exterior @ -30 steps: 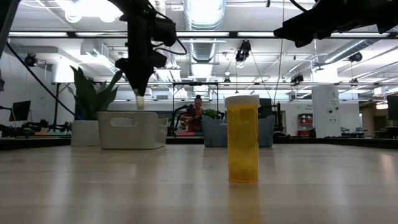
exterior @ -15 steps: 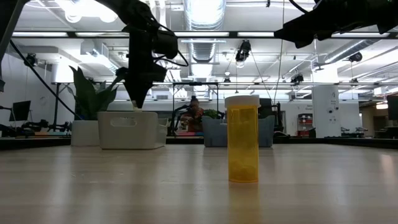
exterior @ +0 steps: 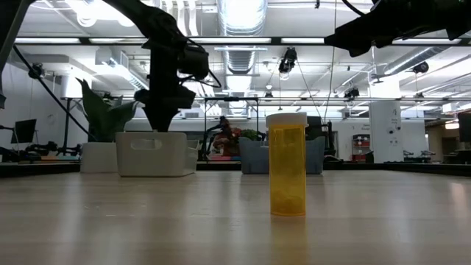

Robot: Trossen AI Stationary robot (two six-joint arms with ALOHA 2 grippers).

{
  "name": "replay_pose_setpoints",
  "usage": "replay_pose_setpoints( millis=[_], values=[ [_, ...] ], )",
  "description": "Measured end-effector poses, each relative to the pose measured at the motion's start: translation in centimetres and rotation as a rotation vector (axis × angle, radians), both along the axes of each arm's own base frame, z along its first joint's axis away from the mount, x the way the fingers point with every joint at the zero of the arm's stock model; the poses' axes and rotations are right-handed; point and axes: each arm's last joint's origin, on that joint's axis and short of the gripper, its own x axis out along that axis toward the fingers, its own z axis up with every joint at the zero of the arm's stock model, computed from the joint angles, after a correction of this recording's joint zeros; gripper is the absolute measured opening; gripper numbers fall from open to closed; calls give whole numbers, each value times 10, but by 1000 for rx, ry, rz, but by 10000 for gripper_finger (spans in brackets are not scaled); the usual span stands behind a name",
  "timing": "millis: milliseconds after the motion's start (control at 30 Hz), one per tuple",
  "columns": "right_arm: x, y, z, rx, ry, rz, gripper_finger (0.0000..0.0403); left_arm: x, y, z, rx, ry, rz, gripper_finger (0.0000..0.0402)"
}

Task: Pick and place medicine bottles into bin by pill shape (circle, oval)
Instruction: Put the yellow tablet bottle into the gray bin, then put the right orange tablet bottle into the gray bin

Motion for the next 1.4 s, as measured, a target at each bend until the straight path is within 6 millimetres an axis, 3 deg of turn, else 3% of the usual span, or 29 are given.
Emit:
replay_pose_setpoints(
  millis=[567, 867, 1033, 1233, 1400],
  values=[
    [0, 0, 0, -3, 0, 0, 219, -4, 0, -21, 10, -3, 9, 90],
    [0, 0, 0, -3, 0, 0, 219, -3, 2, -22, 36, -16, 11, 149],
    [0, 0, 0, -3, 0, 0, 219, -3, 2, -21, 36, -17, 11, 162],
    [0, 0, 0, 0, 1, 0, 219, -6, -1, -8, 50, -40, 9, 164],
    [0, 0, 0, 11, 2, -3, 219, -8, -6, 19, 90, -110, 0, 164]
  ],
)
